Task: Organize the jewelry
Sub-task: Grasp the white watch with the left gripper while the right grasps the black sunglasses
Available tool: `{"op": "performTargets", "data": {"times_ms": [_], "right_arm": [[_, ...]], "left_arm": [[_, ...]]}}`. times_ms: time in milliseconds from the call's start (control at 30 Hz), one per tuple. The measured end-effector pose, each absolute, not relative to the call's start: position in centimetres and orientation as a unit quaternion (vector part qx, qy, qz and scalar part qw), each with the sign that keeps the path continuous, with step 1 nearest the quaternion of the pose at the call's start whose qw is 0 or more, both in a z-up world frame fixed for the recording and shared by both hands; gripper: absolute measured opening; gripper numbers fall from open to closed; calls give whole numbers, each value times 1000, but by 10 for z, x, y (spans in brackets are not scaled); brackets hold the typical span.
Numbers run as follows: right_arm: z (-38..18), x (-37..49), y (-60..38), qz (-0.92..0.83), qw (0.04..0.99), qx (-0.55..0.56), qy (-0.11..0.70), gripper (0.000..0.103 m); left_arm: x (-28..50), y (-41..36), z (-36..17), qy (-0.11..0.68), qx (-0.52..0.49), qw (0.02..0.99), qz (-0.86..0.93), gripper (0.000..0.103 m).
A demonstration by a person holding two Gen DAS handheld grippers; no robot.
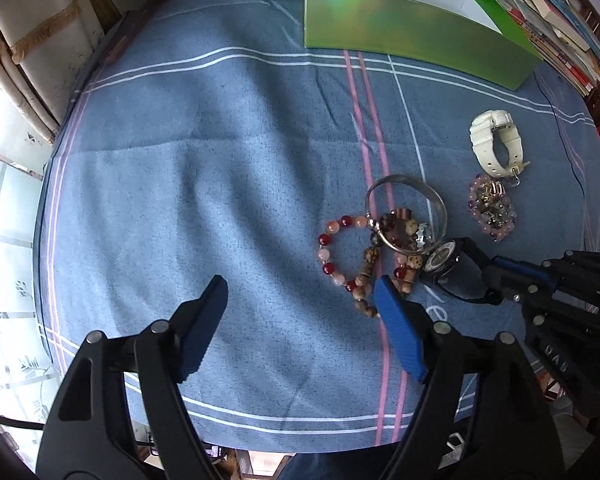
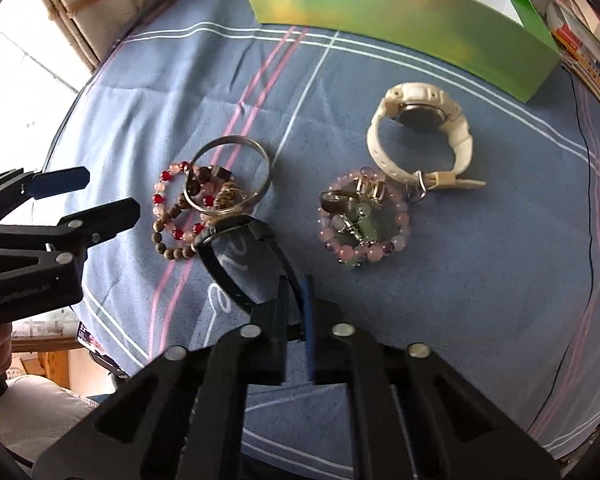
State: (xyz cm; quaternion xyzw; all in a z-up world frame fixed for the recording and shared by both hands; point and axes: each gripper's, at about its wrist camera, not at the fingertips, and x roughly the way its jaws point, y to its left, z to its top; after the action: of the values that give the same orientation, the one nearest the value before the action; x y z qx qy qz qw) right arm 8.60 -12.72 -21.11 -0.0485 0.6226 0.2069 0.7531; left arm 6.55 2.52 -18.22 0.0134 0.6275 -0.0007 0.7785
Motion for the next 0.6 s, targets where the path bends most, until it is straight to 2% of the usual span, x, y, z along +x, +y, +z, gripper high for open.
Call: {"op": "performTargets", "data": {"times_ms": [267,600], "right_arm": [[-190,94,-190,121,785,7,608,2],[-205,96,-253,29,776,48,628,4]], "left_arm": [[80,14,-180,621,6,783,-24,76],[144,-62,-165,590,37,799,-109,76]]}}
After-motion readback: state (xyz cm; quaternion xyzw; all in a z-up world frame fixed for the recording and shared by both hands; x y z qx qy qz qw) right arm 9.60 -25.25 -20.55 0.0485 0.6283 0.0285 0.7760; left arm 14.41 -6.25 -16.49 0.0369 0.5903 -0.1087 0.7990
